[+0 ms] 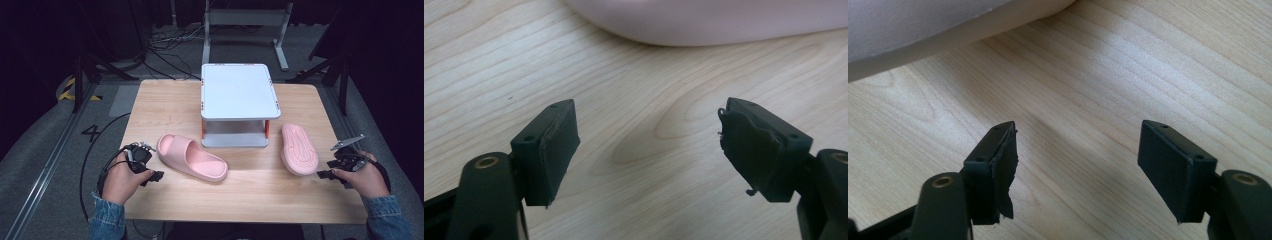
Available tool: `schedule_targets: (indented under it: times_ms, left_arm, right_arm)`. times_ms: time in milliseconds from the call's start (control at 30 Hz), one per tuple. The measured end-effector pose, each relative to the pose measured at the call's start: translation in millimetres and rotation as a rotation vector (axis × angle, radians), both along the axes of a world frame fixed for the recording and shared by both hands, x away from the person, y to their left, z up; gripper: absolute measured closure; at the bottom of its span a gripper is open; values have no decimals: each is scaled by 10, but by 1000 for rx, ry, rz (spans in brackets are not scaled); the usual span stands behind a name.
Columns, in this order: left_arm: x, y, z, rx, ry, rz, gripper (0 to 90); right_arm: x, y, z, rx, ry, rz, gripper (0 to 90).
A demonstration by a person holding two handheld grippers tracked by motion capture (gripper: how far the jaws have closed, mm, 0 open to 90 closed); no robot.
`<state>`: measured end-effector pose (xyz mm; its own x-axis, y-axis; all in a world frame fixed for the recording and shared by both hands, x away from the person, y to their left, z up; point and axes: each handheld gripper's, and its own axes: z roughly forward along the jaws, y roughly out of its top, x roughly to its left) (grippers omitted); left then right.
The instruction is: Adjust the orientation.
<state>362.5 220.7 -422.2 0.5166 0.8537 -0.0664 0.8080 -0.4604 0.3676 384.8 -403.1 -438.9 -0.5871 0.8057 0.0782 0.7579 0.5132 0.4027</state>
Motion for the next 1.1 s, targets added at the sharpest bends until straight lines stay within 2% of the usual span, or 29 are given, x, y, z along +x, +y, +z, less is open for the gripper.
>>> schedule_targets:
  times_ms: [100, 167, 200, 233, 300, 367, 433, 467, 500, 533, 567, 600, 667, 733, 867, 933, 1000, 1100]
  left_arm:
    - [3, -19, 25, 33, -8, 12, 270]
    - [8, -13, 52, 38, -4, 24, 280]
    - [12, -9, 77, 49, -9, 7, 277]
    - [14, -13, 94, 62, -32, -19, 271]
    - [17, -29, 115, 73, -23, -40, 240]
    - [21, -40, 124, 79, -17, -38, 221]
    - [25, -63, 145, 72, -12, -13, 218]
    - [25, -94, 165, 62, -21, -19, 200]
    - [21, -119, 185, 50, -37, -47, 205]
    - [21, -119, 185, 50, -37, -47, 221]
    - [11, -151, 233, 29, -69, -60, 235]
    - [5, -175, 261, 28, -84, -58, 231]
    - [2, -198, 293, 35, -98, -58, 204]
    - [8, -306, 374, 34, -145, -45, 187]
    - [32, -489, 406, 37, -154, -50, 180]
    - [35, -545, 406, 38, -159, -61, 209]
    - [25, -665, 411, 41, -189, -85, 234]
    - [53, -804, 393, 49, -233, -52, 236]
  right_arm:
    - [8, -8, 0, 6, -9, -9, 333]
    - [12, -12, -5, 5, -10, -8, 333]
    - [12, -12, -10, 6, -8, -9, 333]
    - [10, -10, -14, 5, -5, -13, 333]
    - [13, -15, -16, 8, 0, -15, 336]
    - [14, -19, -11, 8, 1, -19, 337]
    - [17, -22, -3, 7, -4, -20, 337]
    - [18, -15, 7, 9, -10, -22, 336]
    - [17, -11, 9, 9, -10, -20, 336]
    - [17, -11, 9, 9, -10, -20, 336]
    - [17, 1, 8, 11, -6, -15, 338]
    - [16, 8, 9, 12, 3, -19, 340]
    - [16, 11, 4, 14, 2, -19, 341]
    - [11, 7, -15, 9, 1, -18, 341]
    - [-24, -12, -21, 5, 2, -31, 338]
    - [-36, -14, -18, 8, 5, -38, 336]
    - [-66, -11, -11, 11, 9, -42, 343]
    - [-104, -27, 0, 12, -4, -42, 340]
